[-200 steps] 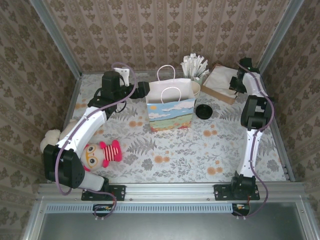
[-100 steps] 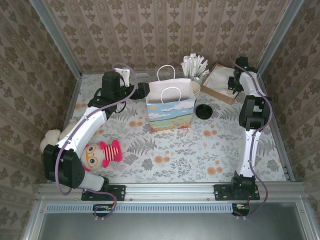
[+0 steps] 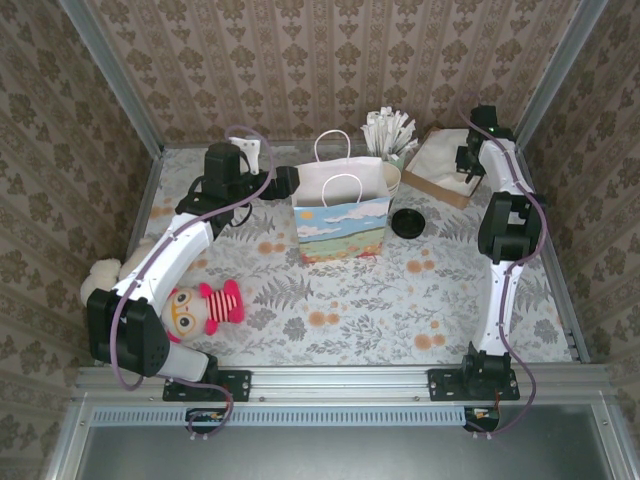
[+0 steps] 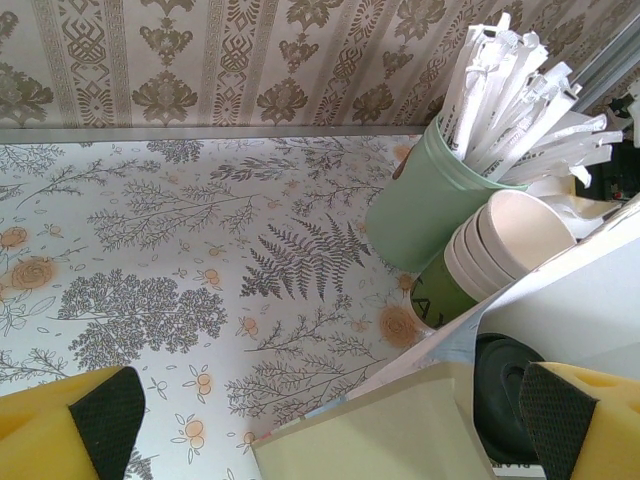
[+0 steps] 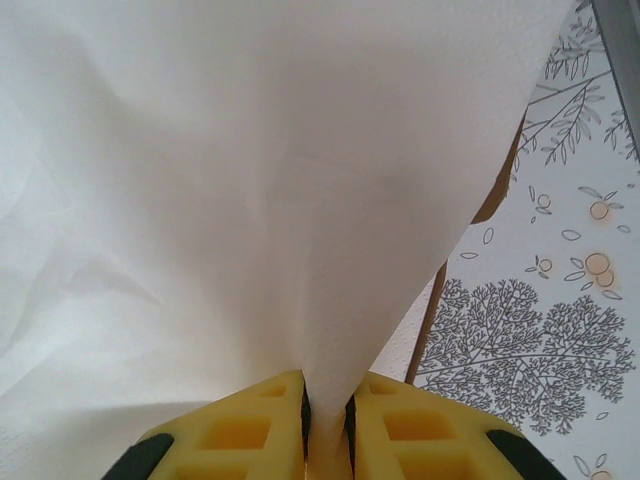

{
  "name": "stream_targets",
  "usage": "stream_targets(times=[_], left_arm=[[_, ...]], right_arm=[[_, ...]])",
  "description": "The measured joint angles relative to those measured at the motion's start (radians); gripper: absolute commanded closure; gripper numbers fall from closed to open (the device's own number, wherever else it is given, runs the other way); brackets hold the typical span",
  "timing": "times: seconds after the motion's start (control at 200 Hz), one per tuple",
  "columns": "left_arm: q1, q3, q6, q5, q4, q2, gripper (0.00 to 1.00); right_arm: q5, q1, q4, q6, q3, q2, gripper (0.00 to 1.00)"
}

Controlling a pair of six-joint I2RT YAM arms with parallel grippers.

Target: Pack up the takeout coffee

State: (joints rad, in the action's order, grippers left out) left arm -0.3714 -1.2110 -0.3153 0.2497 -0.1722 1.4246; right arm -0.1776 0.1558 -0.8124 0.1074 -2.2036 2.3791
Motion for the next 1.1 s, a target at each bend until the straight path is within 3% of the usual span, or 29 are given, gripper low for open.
stream_targets(times=[0.065, 0.14, 0.18, 0.475, 0.74, 0.94, 1.1], left_arm=[[0.0, 0.0, 0.003, 0.0, 0.0, 0.0, 0.0], [0.0, 0.0, 0.006, 0.0, 0.0, 0.0, 0.0], [0.0, 0.0, 0.006, 0.0, 0.0, 0.0, 0.0], [0.0, 0.0, 0.017, 0.0, 0.0, 0.0, 0.0], [0.0, 0.002, 0.018, 0.0, 0.001, -0.002, 0.0], [0.015, 0.008, 0.041, 0.0, 0.002, -0.04, 0.0], [0.039, 0.024, 0.061, 0.001, 0.039, -0.097, 0.0]], right_arm=[[0.0, -0.002, 0.0, -0.001, 0.0, -0.002, 0.81], [0.0, -0.003, 0.0, -0.003, 0.0, -0.002, 0.68], [-0.002, -0.003, -0.001, -0.002, 0.0, -0.002, 0.66], [-0.003, -0.004, -0.003, -0.004, 0.002, -0.002, 1.0], [0.008, -0.004, 0.008, 0.003, 0.056, -0.027, 1.0], [0.035, -0.006, 0.092, 0.02, 0.23, -0.203, 1.0], [0.056, -0.009, 0.169, 0.019, 0.26, -0.34, 1.0]])
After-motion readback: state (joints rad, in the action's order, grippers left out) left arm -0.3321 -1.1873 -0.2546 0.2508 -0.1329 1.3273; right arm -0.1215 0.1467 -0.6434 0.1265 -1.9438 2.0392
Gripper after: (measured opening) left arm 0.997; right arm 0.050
